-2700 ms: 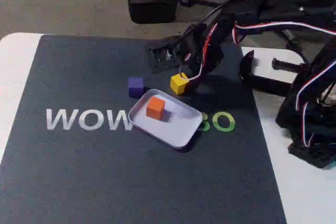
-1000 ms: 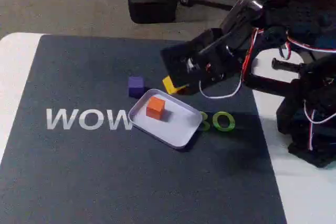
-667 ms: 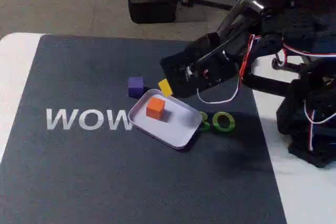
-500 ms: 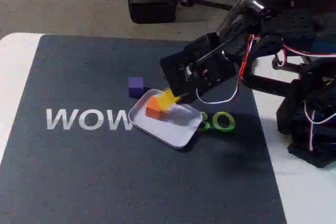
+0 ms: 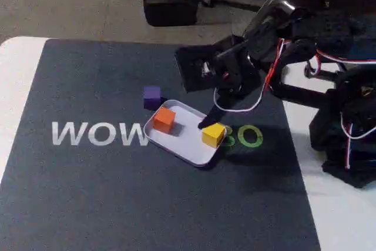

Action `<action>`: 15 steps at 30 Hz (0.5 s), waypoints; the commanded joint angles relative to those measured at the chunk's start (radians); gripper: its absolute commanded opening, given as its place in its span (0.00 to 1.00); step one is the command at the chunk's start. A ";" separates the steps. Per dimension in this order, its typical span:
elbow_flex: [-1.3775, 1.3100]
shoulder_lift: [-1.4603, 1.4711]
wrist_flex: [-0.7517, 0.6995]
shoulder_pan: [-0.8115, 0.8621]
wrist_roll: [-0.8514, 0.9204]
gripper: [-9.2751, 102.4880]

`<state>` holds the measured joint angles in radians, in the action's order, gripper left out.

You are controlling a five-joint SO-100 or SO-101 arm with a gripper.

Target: Move blocks one by one until all three blocks are in the tray.

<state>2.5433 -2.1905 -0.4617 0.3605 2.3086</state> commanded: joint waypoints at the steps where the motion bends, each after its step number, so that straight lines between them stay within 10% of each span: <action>1: -0.097 0.035 0.014 -0.005 -0.187 0.33; 15: -0.426 0.434 0.000 0.058 -0.592 0.30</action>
<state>2.1905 -1.7856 -0.4617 0.3988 1.7257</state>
